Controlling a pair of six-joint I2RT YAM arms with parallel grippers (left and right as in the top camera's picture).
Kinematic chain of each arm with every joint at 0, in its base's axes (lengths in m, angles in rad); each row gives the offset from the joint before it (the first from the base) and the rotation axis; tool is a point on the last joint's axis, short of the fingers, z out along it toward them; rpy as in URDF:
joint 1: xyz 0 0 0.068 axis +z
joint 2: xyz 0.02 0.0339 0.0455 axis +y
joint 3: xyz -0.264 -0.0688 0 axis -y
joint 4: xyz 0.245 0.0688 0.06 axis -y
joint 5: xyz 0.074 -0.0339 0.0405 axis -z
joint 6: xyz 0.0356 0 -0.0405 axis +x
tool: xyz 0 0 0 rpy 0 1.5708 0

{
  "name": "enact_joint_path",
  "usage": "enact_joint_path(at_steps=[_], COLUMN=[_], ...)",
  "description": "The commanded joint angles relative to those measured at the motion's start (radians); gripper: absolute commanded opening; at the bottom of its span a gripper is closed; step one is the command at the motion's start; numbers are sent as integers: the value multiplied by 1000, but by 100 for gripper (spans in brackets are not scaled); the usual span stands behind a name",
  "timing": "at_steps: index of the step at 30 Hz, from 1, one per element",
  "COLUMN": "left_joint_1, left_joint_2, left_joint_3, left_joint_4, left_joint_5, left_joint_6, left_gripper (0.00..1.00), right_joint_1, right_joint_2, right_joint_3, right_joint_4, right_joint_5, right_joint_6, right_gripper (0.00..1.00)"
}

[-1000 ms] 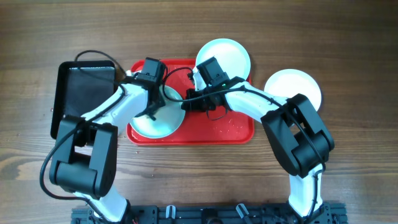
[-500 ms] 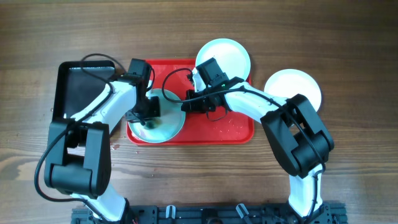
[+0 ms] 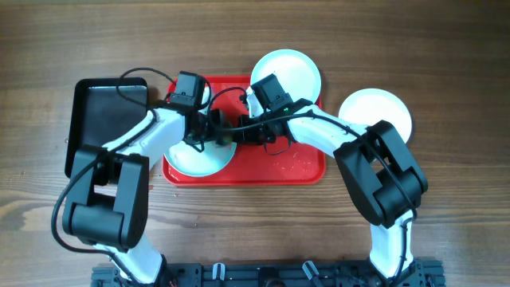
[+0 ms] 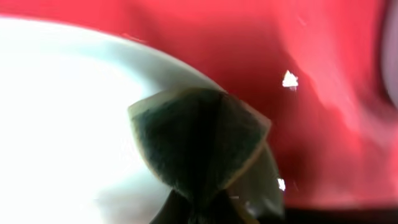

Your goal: Clean dirty plates on tray and stack at the side

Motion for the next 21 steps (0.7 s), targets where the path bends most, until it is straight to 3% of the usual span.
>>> enact_joint_path(at_steps=[1,4,6,9,15,17,21], left_joint_1=[23,23,21,20,21,21,21], left_joint_2=[31,31,31,31,31,31,31], left_joint_3=[-13,-13,-13,-13,-13,-13,-13], left_joint_4=[-106,-233,-286,-287,-322,-339,-359], left_joint_5=[-496,-576,-539,-336,282,411,510], left_joint_6=[-299,-465,-463,-251,346,467,570], left_gripper=[4,4,4,4,4,4,4], right_joint_1=[18,18,18,18,18,18,18], right_joint_2=[18,18,18,18,18,18,18], right_joint_3=[-13,-13,-13,-13,-13,-13,-13], right_joint_4=[-20,-19,-19,-19,-19,-19,-19], right_joint_5=[-24,-23,-24,-24,-24,-24,-24], right_joint_6=[-8,-8,-8,-8,-8,-8,-8], right_gripper=[4,4,4,4,4,4,4])
